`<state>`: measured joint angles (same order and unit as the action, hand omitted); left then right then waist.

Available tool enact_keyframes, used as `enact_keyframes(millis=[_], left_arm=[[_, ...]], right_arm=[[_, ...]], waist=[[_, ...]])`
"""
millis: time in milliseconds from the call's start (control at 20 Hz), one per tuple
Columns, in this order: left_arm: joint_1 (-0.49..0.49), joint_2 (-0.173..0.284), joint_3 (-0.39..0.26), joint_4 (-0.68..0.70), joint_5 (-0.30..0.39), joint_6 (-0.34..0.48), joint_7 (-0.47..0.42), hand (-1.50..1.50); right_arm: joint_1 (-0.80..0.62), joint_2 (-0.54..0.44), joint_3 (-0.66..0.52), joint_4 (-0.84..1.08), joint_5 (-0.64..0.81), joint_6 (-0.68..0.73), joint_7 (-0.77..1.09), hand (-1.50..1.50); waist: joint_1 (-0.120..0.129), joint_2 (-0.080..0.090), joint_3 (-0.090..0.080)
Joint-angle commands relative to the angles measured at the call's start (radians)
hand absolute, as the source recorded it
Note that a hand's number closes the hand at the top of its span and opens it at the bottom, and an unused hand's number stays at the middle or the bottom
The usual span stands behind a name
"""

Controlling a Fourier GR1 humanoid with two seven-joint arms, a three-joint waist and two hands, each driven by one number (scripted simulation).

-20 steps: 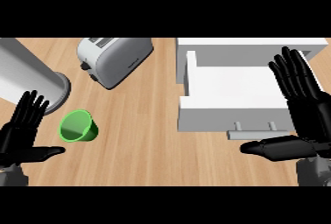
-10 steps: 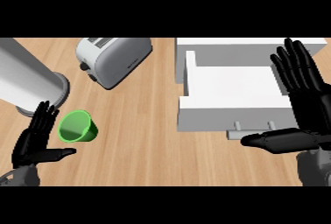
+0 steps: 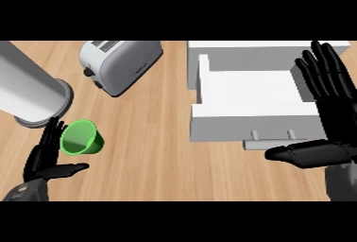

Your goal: Pick up the cup, place it into the drawer and close the drawer

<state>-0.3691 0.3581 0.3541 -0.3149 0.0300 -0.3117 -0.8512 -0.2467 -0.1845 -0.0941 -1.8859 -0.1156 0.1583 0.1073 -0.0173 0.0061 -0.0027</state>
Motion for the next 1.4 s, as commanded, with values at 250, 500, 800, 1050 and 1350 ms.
enact_keyframes(millis=[250, 500, 800, 1050, 1350], left_arm=[[-0.04, 0.028, 0.008, 0.139, -0.022, -0.057, -0.146, -1.5], [-0.076, -0.048, -0.01, 0.132, -0.041, 0.01, -0.167, -1.5], [-0.097, -0.039, 0.007, 0.148, -0.033, 0.022, -0.182, -1.5], [-0.08, -0.023, -0.009, 0.166, -0.044, -0.105, -0.177, -1.5], [-0.12, -0.057, -0.016, 0.1, -0.041, -0.12, -0.229, 1.5]], right_arm=[[-0.044, -0.008, 0.0, 0.023, -0.008, 0.013, 0.018, -1.5], [-0.044, 0.028, 0.041, 0.018, 0.041, -0.025, 0.023, -1.5], [-0.012, 0.006, -0.007, -0.007, -0.015, 0.007, 0.014, -1.5], [-0.04, -0.011, -0.017, 0.041, -0.009, 0.019, -0.003, -1.5], [-0.052, -0.04, -0.052, 0.051, -0.046, 0.041, 0.018, -1.5]], waist=[[-0.01, 0.006, -0.003], [-0.01, 0.006, -0.003], [-0.019, 0.006, -0.003], [-0.02, 0.012, -0.004], [-0.014, 0.009, -0.002]])
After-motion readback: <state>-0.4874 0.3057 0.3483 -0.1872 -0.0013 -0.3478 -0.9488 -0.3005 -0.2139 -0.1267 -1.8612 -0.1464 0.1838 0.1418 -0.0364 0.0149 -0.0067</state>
